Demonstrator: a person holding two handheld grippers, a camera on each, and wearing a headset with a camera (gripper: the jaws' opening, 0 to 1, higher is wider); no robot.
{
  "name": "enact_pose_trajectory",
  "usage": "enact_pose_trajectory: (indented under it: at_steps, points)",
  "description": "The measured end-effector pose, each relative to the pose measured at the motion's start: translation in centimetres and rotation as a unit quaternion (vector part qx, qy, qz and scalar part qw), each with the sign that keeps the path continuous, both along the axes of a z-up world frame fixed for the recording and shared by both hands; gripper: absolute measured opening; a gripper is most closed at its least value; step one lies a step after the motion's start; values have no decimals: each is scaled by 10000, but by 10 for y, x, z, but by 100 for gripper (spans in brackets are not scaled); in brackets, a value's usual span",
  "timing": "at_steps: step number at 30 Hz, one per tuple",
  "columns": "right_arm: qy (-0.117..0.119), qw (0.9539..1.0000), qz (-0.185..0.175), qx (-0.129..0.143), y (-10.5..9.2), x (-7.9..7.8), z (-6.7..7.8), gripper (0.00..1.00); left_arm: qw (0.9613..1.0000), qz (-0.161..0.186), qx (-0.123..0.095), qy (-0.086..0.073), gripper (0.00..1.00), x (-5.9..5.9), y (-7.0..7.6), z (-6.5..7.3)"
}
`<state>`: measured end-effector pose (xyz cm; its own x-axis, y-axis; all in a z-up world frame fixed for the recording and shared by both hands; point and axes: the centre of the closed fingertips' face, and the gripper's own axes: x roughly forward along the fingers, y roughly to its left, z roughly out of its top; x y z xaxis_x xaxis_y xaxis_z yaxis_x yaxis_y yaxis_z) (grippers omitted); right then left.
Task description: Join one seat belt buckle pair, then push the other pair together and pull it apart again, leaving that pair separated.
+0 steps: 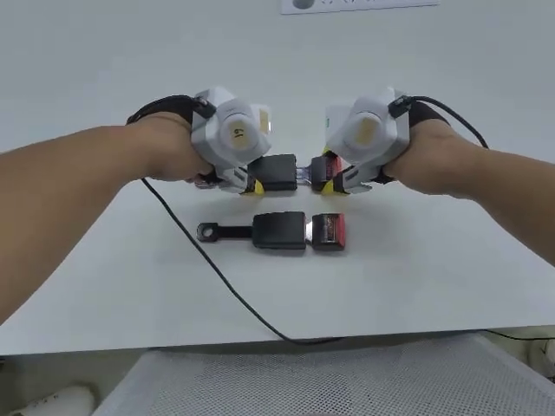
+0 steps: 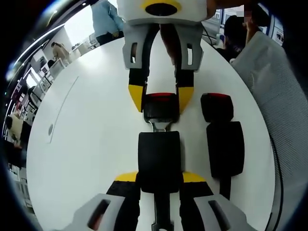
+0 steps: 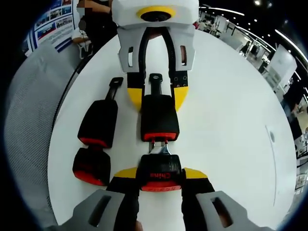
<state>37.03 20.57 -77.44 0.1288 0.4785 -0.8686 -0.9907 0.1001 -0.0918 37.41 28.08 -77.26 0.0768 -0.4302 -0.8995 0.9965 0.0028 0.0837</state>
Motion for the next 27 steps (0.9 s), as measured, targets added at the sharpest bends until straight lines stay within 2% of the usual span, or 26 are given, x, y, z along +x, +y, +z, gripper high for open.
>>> enact_pose_trajectory:
  at_steps: [6, 9, 27]
  points:
    - [-36, 10000, 33, -10, 1, 2, 1, 29, 10000, -17, 80, 11, 31, 1, 0, -1]
    - [-34, 10000, 52, 45, 10, 1, 2, 29, 9999, -46, 98, 8, 31, 0, -1, -1]
    - [-14, 10000, 42, -19, 13, 2, 3, 29, 10000, 12, 92, 16, 31, 2, 0, -1]
